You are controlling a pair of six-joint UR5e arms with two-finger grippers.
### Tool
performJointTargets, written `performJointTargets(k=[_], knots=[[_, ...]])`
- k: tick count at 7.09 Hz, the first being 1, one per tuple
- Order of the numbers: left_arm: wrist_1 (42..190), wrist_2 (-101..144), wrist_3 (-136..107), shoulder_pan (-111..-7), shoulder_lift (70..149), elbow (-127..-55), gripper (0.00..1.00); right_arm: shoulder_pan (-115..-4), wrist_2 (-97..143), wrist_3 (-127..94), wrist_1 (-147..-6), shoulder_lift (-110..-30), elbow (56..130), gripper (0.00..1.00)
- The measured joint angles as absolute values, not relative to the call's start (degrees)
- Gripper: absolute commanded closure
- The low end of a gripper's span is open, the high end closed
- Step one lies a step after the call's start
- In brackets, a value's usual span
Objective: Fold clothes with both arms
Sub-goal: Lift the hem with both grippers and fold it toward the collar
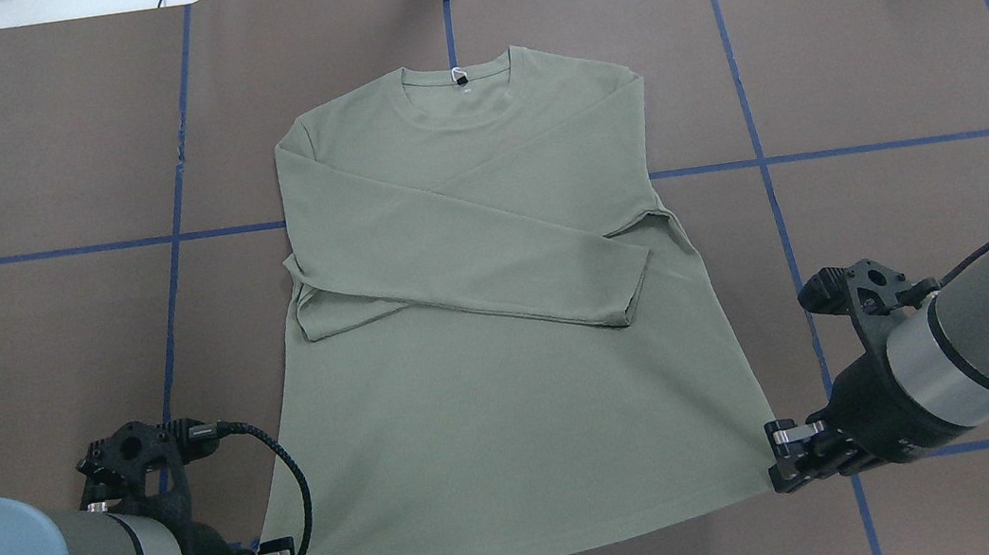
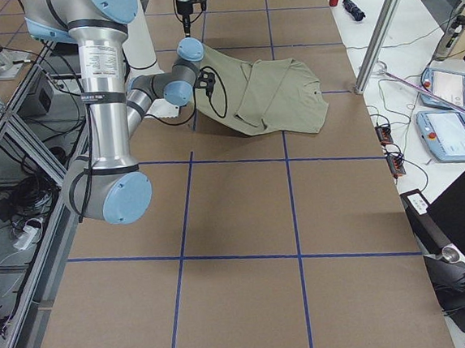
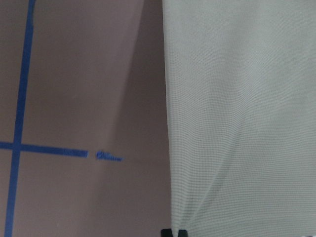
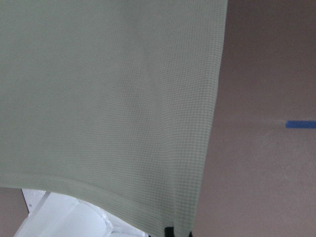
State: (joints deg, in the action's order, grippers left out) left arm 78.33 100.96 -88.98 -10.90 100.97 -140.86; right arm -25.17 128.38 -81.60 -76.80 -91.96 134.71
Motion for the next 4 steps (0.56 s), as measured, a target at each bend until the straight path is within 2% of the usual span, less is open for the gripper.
performJointTargets(k=[2, 4], knots=[[77.8, 101.1, -88.7, -10.5, 101.4, -141.2, 1.0, -24.9, 128.6, -82.3, -76.8, -92.0, 134.9, 1.0], [77.7, 101.1, -85.6, -13.3, 102.7, -139.3, 1.0, -31.1, 128.1, -80.1, -76.7, -88.7, 131.2, 1.0]])
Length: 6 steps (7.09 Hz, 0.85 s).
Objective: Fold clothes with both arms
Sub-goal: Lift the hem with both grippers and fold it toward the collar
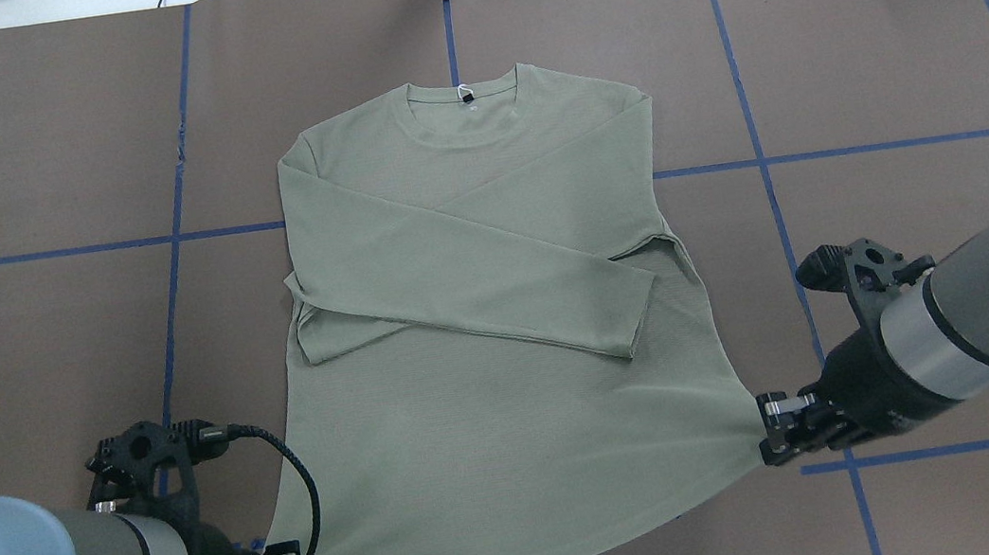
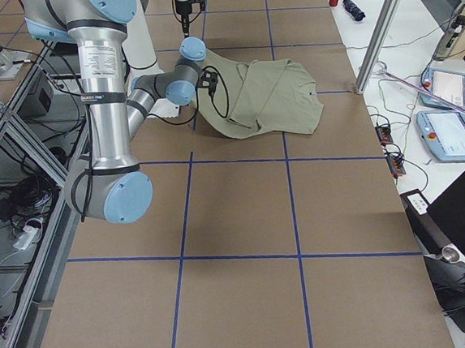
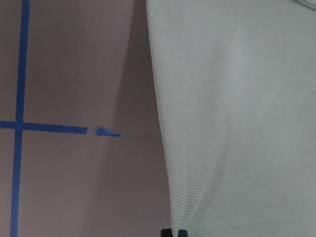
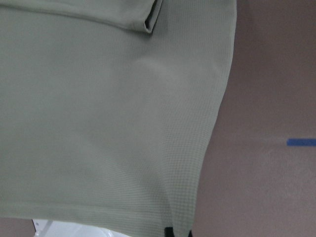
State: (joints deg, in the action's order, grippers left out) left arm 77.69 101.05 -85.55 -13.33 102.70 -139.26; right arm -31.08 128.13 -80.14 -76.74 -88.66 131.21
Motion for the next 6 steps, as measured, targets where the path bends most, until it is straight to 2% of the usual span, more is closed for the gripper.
performJointTargets(k=[2, 6], knots=[[76.7, 101.8, -80.0, -22.6, 105.7, -134.7, 1.0, -38.7, 128.1, -77.5, -76.7, -83.1, 126.0, 1.0], [75.5, 104.0, -73.3, -37.1, 114.4, -123.9, 1.0, -48.2, 125.9, -74.9, -76.6, -65.7, 108.2, 1.0]])
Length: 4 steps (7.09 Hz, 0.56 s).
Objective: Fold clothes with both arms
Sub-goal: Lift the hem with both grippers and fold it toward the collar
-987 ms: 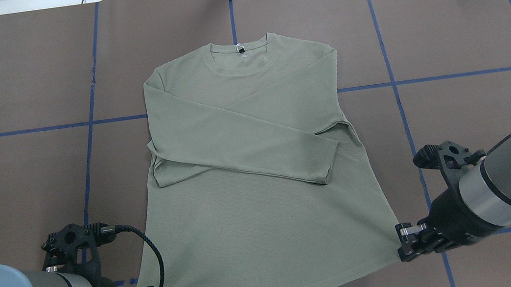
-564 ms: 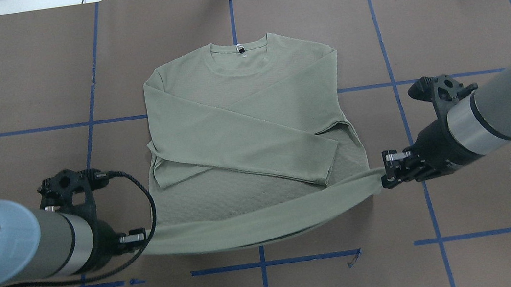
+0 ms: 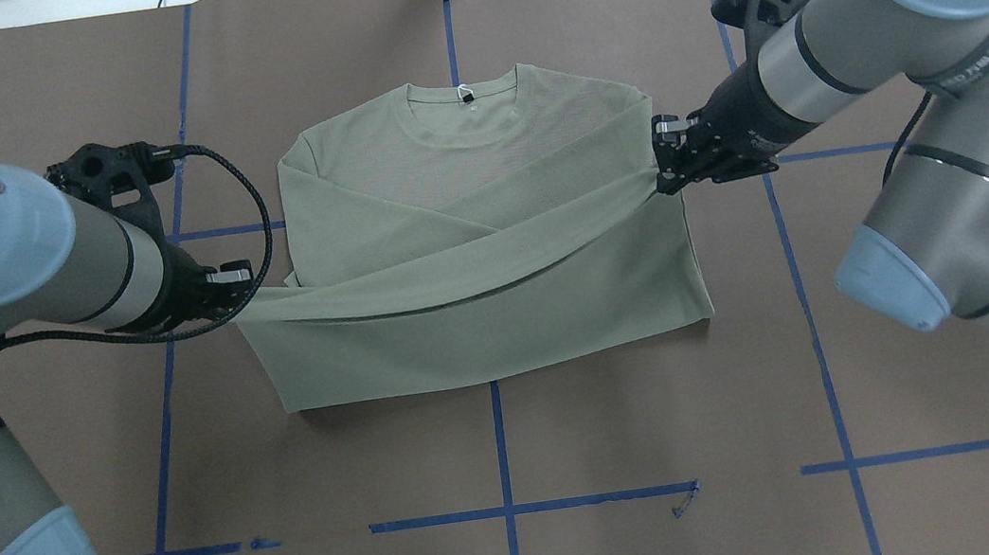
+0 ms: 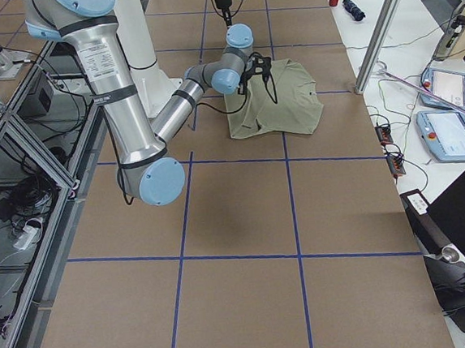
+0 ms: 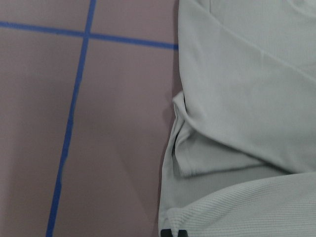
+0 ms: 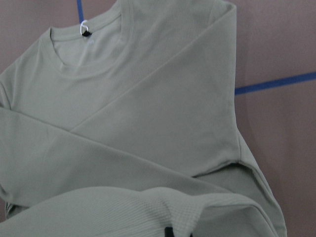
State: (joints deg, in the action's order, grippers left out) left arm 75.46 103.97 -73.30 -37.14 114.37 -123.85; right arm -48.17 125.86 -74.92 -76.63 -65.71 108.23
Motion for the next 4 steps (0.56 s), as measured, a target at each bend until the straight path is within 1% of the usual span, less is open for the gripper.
performJointTargets(k=[2, 4], knots=[[78.1, 104.5, -72.5, -40.5, 118.6, -115.6, 1.0, -50.6, 122.9, -73.7, -76.3, -58.8, 97.7, 1.0], [85.9, 104.4, -72.3, -42.9, 120.6, -106.3, 1.0, -52.0, 121.0, -73.5, -70.2, -54.2, 85.6, 1.0]])
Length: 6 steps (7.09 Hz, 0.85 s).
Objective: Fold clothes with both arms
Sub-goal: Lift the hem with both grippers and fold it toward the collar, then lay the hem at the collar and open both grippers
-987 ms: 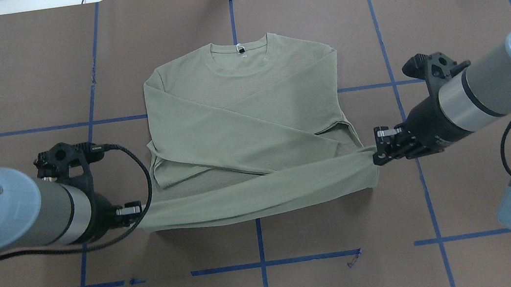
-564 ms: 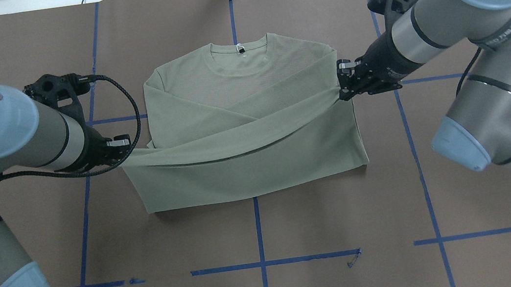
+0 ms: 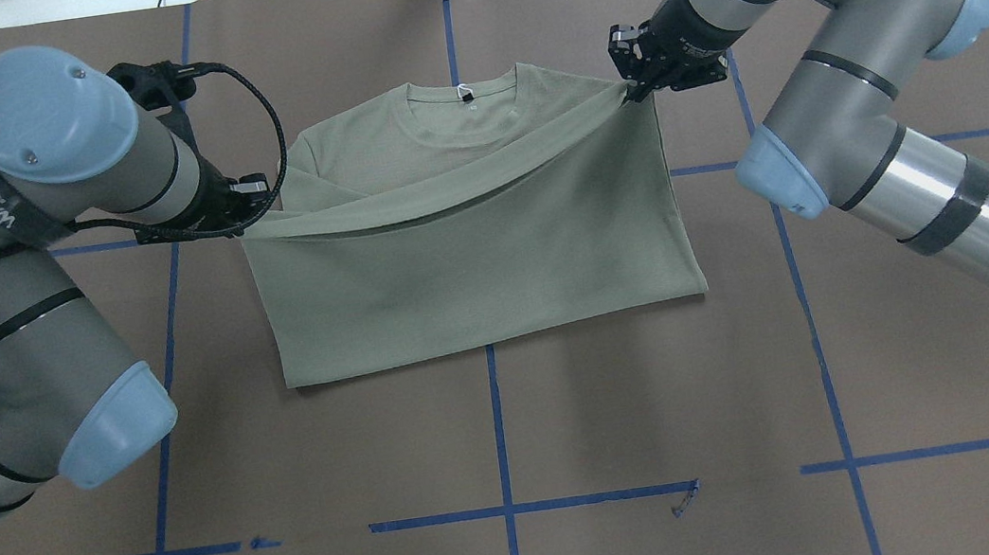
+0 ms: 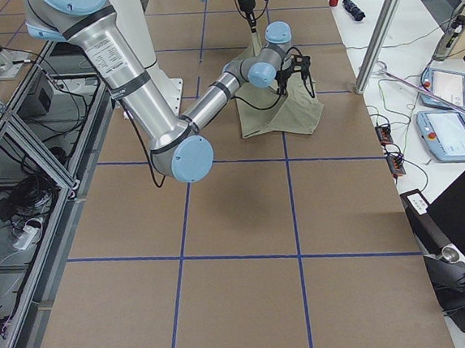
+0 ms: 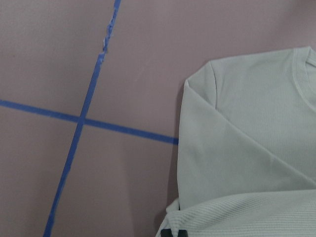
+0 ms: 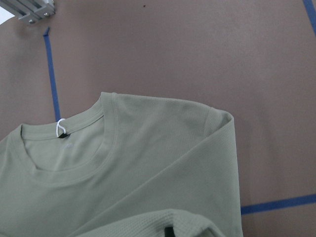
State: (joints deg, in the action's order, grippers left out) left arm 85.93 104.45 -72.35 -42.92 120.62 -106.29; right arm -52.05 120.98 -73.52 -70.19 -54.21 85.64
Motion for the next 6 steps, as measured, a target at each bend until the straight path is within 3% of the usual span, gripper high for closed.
performJointTargets(k=[2, 6], knots=[[93.0, 104.2, -72.4, -44.7, 122.7, -97.3, 1.0, -52.6, 120.5, -73.5, -64.2, -53.2, 77.9, 1.0], [102.1, 103.6, -72.8, -46.4, 126.2, -85.1, 1.0, -52.6, 118.7, -73.6, -63.0, -51.4, 74.5, 1.0]])
